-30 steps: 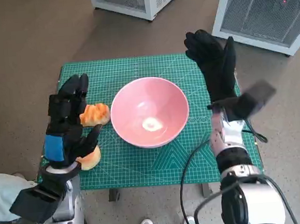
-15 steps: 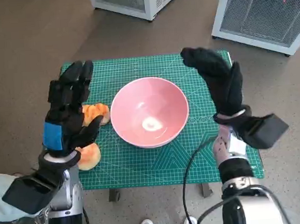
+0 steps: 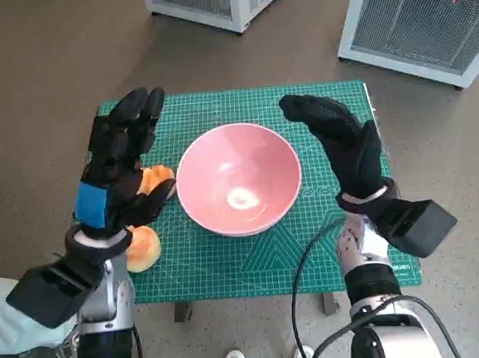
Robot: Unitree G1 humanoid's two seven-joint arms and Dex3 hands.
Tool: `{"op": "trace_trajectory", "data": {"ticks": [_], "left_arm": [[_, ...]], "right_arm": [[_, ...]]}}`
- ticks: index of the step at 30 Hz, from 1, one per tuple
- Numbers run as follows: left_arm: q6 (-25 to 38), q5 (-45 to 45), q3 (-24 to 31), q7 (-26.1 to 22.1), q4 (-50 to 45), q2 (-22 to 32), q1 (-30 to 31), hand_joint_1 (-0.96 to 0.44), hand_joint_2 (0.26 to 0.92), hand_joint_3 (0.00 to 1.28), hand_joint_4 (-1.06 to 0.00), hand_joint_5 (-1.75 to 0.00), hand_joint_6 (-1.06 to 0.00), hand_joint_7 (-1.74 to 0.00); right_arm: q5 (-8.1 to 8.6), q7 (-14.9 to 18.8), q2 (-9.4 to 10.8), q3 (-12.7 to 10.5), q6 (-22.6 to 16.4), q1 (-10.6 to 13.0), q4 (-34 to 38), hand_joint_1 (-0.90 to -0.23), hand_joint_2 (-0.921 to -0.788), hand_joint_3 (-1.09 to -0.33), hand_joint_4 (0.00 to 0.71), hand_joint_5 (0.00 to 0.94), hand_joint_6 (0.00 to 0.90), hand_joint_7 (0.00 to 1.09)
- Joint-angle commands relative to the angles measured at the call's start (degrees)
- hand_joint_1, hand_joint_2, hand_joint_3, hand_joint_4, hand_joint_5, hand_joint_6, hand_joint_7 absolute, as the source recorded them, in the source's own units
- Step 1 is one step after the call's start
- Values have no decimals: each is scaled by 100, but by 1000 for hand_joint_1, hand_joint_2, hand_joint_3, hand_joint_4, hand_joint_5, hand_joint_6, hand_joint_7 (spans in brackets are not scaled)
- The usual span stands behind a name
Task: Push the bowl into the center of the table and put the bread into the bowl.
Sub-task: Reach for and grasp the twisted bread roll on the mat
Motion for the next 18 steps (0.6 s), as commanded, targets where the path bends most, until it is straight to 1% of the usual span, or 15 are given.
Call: {"op": "trace_trajectory", "data": {"ticks": [1,4,6,8,9,10,11,12,13,14,15,16,17,18], "left_arm": [[-141,2,-8,-137,54,122,-144,-606,921,280,-258,-4,-92,-451],[-207,66,9,-182,92,201,-158,-612,921,278,-259,-4,-100,-436],[-304,294,43,-109,153,325,-170,-616,921,277,-259,-3,-102,-428],[-384,977,131,230,163,572,-139,-616,921,275,-258,-2,-98,-421],[-178,1779,215,613,-39,819,-48,-616,921,255,-252,-3,-94,-411],[-24,2350,272,892,-184,992,17,-617,921,227,-245,-3,-99,-381],[554,3116,315,1114,-581,1213,137,-617,921,217,-242,-3,-102,-370],[965,3623,339,1250,-856,1354,219,-611,913,151,-228,-2,-109,-325],[1560,3972,332,1180,-1121,1498,253,-608,913,122,-222,-2,-117,-298],[1959,4187,325,1120,-1292,1587,271,-574,875,78,-205,-2,-135,-258],[2327,4319,302,1002,-1344,1699,232,-552,850,50,-194,-1,-156,-214],[2576,4410,284,927,-1379,1771,206,-513,825,42,-188,-2,-169,-199],[2817,4481,258,821,-1358,1871,155,-453,790,29,-181,-1,-196,-161],[2996,4536,238,747,-1356,1936,123,-362,755,22,-175,-1,-220,-136]], "right_arm": [[31,-53,45,45,102,92,58,-711,-921,-788,232,0,5,603],[21,-89,63,62,118,84,69,-719,-921,-786,232,0,5,604],[23,-93,73,66,135,74,85,-722,-921,-782,231,0,4,602],[23,-93,77,66,149,61,111,-723,-921,-776,229,0,3,599],[21,-95,80,67,154,56,121,-723,-921,-771,228,0,2,596],[17,-98,83,68,157,52,127,-724,-921,-767,227,0,1,594],[18,-94,87,68,155,51,134,-724,-921,-766,226,0,1,593],[17,-92,91,67,153,50,138,-726,-921,-763,225,0,0,590],[12,-93,93,67,143,51,142,-727,-921,-762,225,0,0,589],[8,-96,95,67,135,52,144,-728,-921,-761,224,0,0,587],[10,-94,96,65,135,52,146,-729,-921,-760,224,0,0,585],[12,-93,97,64,135,51,148,-729,-921,-759,223,0,0,585],[14,-93,96,61,136,48,152,-730,-921,-759,223,0,0,583],[13,-95,96,59,136,45,157,-731,-921,-758,223,0,0,582]]}}
